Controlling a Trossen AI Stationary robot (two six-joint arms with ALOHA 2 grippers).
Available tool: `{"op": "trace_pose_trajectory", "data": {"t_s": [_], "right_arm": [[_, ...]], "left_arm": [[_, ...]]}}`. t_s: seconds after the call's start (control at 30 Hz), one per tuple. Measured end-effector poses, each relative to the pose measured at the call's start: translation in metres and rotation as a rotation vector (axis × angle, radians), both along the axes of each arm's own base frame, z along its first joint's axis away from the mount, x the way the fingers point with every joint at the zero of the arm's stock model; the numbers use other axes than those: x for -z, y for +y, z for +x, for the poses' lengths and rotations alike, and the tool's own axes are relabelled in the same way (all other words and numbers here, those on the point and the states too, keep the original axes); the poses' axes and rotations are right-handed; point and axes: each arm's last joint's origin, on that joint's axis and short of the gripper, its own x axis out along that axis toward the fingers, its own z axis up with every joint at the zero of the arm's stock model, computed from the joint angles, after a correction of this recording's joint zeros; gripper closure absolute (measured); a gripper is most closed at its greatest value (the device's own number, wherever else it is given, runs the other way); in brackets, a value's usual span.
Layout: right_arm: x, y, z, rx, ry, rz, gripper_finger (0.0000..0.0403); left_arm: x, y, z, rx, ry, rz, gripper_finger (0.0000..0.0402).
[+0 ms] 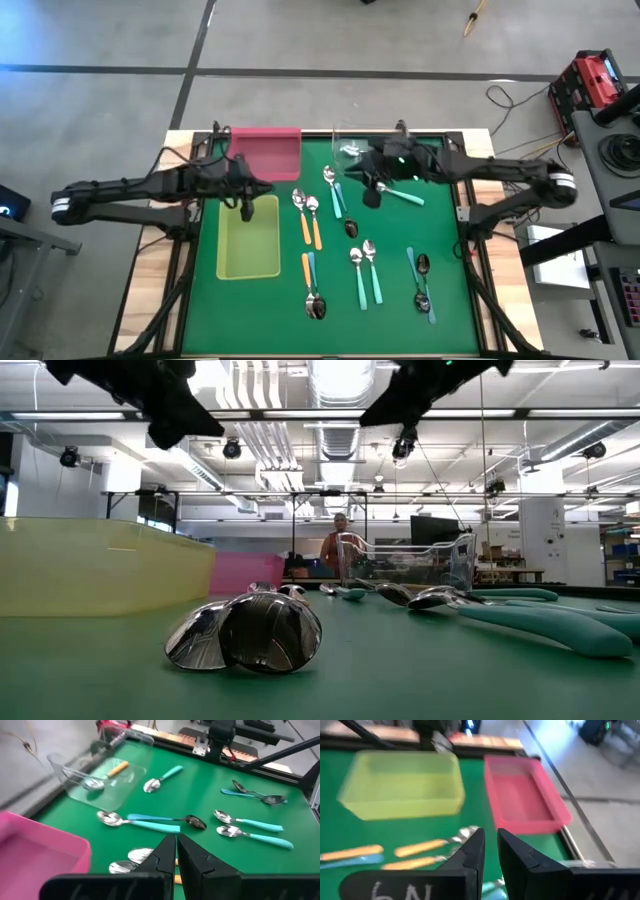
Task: Sort silverware by color (type)
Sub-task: Put the blue spoon into the yellow bin
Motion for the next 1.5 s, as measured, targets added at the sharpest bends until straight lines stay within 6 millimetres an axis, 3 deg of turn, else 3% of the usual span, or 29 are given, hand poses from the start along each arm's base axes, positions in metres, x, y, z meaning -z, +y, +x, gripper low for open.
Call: {"op": "trace_pose_trajectory", "data": {"t_s": [0.2, 0.43, 0.67, 0.8, 1.17, 1.5], "right_arm": [[0.019, 0.020, -0.019, -0.039, -0.058, 0.003, 0.0360], [0.027, 0.023, -0.033, 0.100, -0.022, 0.073, 0.0360], [0.036, 0.037, -0.027, 0.046, 0.023, 0.076, 0.0360], [0.042, 0.049, -0.022, -0.003, 0.049, 0.075, 0.0360], [0.066, 0.070, -0.015, -0.046, 0.201, 0.126, 0.0360], [0.080, 0.072, -0.032, 0.041, 0.437, 0.222, 0.0360]], "left_arm": [[0.011, -0.004, 0.019, 0.017, 0.025, -0.050, 0.0401], [0.011, -0.011, 0.034, -0.042, 0.028, -0.245, 0.0401], [0.014, -0.028, 0.051, -0.051, 0.071, -0.436, 0.0401], [0.026, -0.042, 0.061, -0.049, 0.126, -0.522, 0.0401], [0.039, -0.063, 0.074, -0.017, 0.156, -0.547, 0.0401], [0.041, -0.071, 0.081, -0.020, 0.123, -0.607, 0.0401]]}}
